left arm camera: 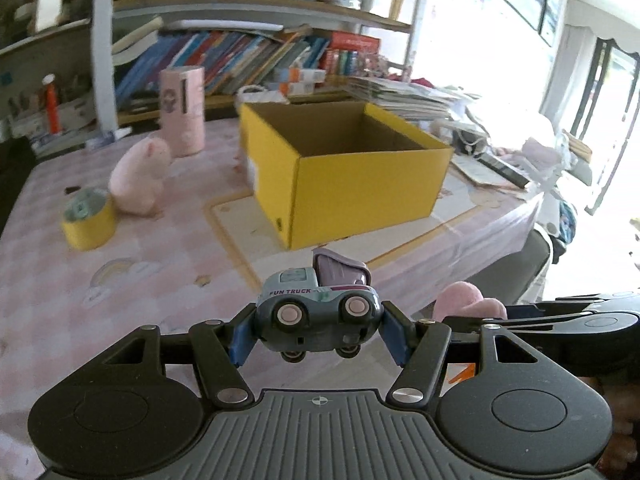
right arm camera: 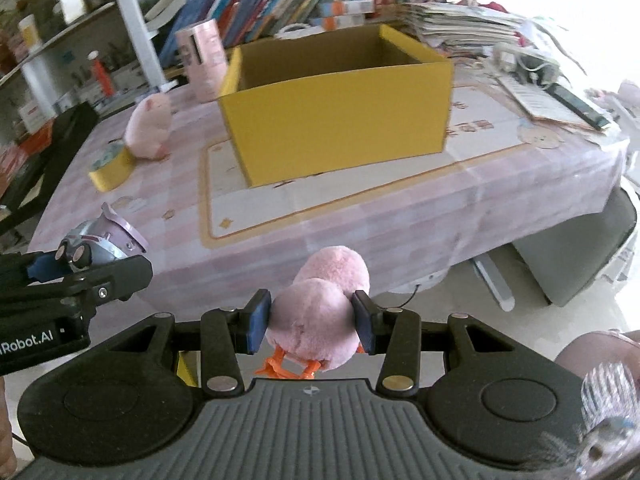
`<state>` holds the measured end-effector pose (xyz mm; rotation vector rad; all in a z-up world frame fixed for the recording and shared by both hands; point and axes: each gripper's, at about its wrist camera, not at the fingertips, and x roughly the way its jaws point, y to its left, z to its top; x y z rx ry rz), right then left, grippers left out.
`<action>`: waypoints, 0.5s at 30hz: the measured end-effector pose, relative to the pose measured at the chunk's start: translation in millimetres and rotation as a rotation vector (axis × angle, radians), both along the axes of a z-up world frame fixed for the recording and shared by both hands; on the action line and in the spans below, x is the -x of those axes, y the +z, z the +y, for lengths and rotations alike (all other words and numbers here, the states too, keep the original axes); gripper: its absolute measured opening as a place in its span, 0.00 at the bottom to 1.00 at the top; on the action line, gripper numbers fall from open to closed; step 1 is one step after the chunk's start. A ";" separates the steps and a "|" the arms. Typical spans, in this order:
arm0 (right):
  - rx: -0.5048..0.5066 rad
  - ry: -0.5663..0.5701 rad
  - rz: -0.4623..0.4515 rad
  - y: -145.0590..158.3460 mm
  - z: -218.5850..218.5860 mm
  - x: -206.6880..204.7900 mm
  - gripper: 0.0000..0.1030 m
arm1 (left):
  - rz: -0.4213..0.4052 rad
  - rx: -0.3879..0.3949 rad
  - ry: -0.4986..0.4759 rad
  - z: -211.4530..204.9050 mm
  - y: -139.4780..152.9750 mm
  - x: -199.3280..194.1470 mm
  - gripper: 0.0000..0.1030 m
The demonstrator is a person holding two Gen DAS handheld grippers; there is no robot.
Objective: Organize objects
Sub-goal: 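Lift and carry the toy truck and pink chick toward the yellow box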
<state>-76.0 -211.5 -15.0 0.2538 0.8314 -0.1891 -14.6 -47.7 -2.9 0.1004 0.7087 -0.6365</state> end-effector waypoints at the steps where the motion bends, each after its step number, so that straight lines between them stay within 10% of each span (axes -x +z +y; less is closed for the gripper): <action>1: 0.000 -0.011 -0.001 0.4 -3.4 -0.1 0.40 | -0.004 -0.001 -0.011 -3.4 0.4 -0.4 0.62; 15: 0.011 -0.035 -0.021 7.1 -26.1 -20.8 0.40 | -0.045 0.005 -0.026 -28.2 8.3 -23.9 0.62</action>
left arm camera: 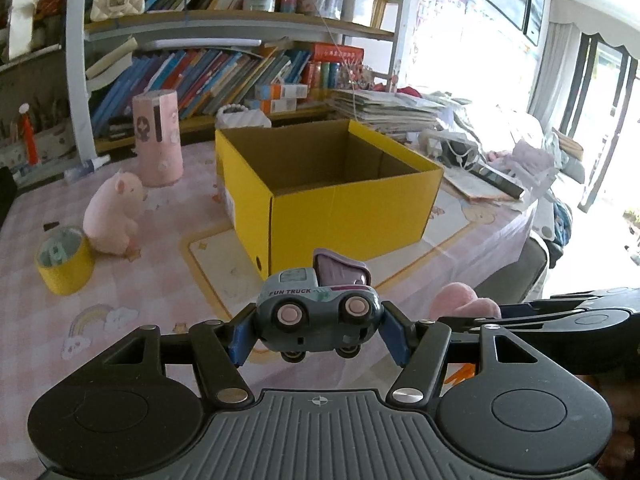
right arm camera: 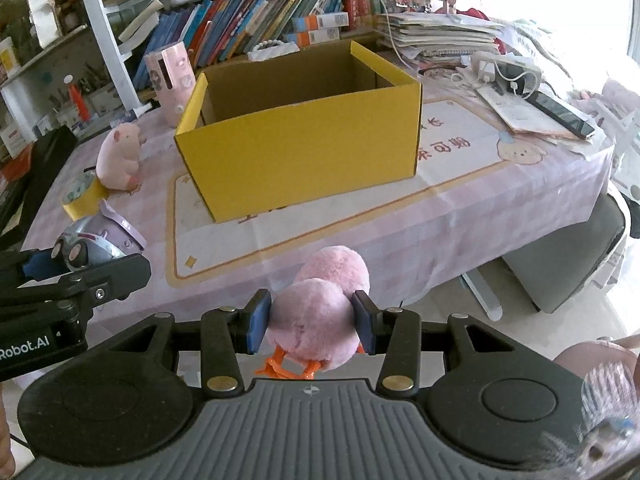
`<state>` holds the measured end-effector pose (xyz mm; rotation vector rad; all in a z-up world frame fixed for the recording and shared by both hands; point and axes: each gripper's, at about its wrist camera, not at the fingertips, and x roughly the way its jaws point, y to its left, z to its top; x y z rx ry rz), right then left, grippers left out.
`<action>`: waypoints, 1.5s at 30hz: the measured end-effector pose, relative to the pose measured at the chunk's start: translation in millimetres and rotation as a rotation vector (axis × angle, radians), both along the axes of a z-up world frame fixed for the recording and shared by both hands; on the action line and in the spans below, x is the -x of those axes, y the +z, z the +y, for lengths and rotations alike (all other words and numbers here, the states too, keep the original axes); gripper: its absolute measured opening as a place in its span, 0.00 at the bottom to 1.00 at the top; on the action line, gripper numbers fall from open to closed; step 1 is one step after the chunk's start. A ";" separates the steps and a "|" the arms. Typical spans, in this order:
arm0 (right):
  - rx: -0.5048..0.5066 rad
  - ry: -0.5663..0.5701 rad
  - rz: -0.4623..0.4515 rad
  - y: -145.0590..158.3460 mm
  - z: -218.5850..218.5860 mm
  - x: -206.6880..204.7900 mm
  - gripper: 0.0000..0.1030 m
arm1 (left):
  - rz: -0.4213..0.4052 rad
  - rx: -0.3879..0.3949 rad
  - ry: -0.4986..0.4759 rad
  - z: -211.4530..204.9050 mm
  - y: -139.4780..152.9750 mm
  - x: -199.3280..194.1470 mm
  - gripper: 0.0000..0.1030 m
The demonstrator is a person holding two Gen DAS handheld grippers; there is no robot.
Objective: Organize objects
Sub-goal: 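Lift and carry the toy truck and pink chick toward the yellow box, then lower both tools into the yellow box and open both to release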
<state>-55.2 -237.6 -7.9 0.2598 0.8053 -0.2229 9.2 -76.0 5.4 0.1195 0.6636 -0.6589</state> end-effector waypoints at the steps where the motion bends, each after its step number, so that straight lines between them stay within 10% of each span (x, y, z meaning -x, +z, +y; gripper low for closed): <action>1: 0.000 0.001 -0.001 0.5 -2.0 -3.2 0.40 | -0.003 0.000 0.000 -2.1 0.7 -2.4 0.62; 34: 0.129 0.159 -0.294 66.7 -123.5 -135.7 0.29 | -0.116 -0.027 0.092 -125.7 25.9 -104.1 0.62; 45: 0.170 0.271 -0.259 45.0 -136.3 -205.3 0.23 | -0.049 -0.125 0.150 -147.6 -4.1 -138.0 0.62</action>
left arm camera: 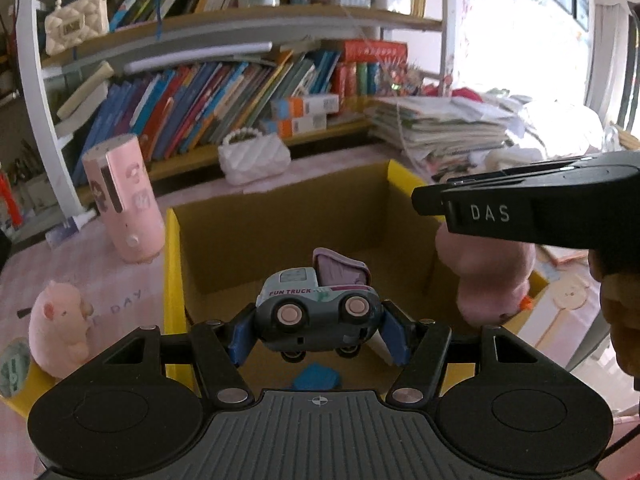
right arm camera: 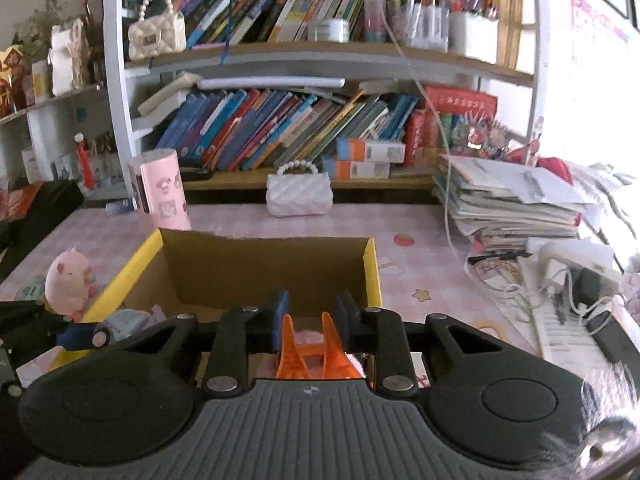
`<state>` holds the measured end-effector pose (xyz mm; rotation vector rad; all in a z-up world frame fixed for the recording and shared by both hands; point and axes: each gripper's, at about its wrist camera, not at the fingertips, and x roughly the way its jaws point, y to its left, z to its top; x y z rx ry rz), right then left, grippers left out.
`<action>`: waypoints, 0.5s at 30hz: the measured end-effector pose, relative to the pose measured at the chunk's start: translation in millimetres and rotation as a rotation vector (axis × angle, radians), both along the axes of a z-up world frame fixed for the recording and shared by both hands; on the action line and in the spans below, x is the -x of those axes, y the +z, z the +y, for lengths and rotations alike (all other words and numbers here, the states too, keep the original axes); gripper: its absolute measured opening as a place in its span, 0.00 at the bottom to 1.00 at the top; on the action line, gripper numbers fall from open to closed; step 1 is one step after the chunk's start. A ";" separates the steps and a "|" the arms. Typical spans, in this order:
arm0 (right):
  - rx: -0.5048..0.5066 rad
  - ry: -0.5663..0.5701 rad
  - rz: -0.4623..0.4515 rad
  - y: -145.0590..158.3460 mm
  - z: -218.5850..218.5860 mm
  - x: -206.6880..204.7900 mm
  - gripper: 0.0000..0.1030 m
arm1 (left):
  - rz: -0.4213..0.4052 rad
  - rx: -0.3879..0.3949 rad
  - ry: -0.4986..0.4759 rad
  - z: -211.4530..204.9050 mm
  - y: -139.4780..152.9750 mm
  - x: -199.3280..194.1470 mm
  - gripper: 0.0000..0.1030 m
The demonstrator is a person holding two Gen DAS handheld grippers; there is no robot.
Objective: Organize objects
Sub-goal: 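Lower both tools into the yellow box and open both to release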
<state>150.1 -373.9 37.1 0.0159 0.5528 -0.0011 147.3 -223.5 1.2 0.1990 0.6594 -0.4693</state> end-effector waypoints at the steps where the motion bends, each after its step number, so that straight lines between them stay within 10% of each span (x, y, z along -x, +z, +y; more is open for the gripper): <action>1: -0.003 0.007 0.012 -3.2 -1.3 -5.7 0.23 | 0.009 -0.009 0.003 -1.0 -2.8 -2.3 0.62; 15: -0.018 0.120 0.211 -45.0 8.3 -33.0 0.21 | 0.062 -0.011 -0.010 -4.6 -17.4 -14.8 0.62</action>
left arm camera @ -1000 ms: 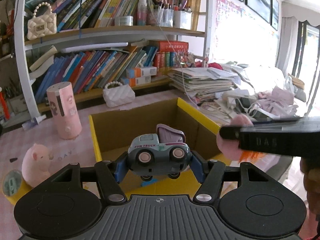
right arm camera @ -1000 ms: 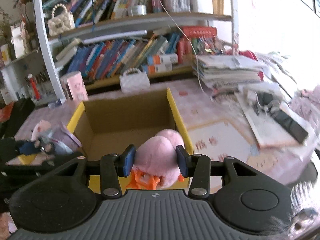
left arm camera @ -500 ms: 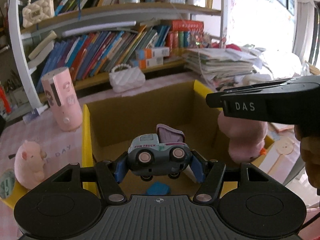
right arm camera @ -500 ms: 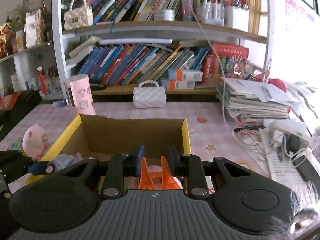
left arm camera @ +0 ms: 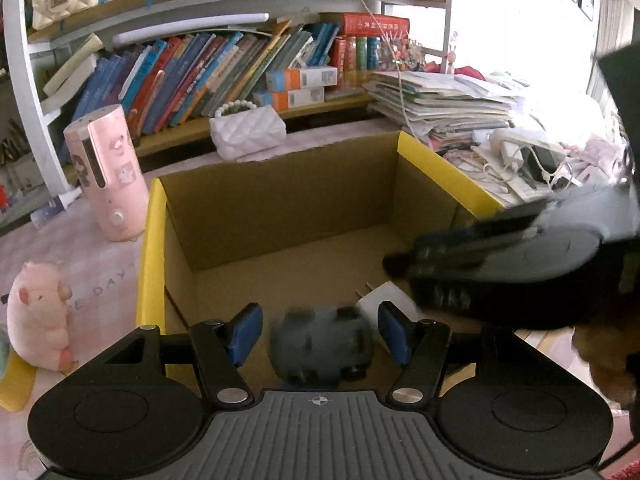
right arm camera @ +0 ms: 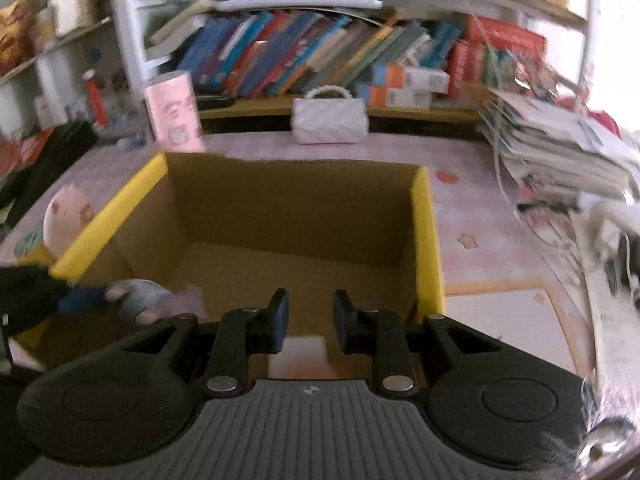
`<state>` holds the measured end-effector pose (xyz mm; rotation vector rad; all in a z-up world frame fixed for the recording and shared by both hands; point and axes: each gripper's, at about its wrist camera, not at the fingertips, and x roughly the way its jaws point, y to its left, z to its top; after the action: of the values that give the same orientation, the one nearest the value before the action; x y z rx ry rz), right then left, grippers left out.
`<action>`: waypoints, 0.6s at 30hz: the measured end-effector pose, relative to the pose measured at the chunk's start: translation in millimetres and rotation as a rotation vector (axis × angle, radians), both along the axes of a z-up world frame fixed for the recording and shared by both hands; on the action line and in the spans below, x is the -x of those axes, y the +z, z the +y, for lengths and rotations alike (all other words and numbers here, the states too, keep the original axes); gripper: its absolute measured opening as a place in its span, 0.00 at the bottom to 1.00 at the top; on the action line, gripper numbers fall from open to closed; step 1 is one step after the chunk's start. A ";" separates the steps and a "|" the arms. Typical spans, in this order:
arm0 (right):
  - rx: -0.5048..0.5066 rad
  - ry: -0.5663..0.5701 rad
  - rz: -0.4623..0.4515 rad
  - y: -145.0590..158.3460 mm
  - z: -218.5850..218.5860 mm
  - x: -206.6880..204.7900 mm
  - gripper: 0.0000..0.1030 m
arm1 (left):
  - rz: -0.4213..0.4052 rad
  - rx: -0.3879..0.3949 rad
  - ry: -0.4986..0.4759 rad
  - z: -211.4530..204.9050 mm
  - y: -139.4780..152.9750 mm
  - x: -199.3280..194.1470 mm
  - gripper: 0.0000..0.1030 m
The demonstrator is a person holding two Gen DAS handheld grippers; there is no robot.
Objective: Organize objects
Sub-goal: 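Lower both tools into the yellow box and open both to release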
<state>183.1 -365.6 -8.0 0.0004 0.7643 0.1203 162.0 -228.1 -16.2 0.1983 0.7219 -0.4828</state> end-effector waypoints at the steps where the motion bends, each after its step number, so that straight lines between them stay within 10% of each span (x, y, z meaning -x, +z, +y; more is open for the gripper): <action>1: -0.013 0.007 0.019 -3.4 0.9 0.2 0.20 | 0.001 0.001 0.001 0.3 -0.1 0.4 0.63; 18: -0.127 -0.140 -0.054 24.8 0.9 41.8 0.51 | -0.140 0.065 0.050 32.1 36.0 39.7 0.84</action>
<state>141.3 -364.7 16.8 0.1700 0.6994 0.0351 122.3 -196.0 19.8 0.1514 0.5720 -0.4395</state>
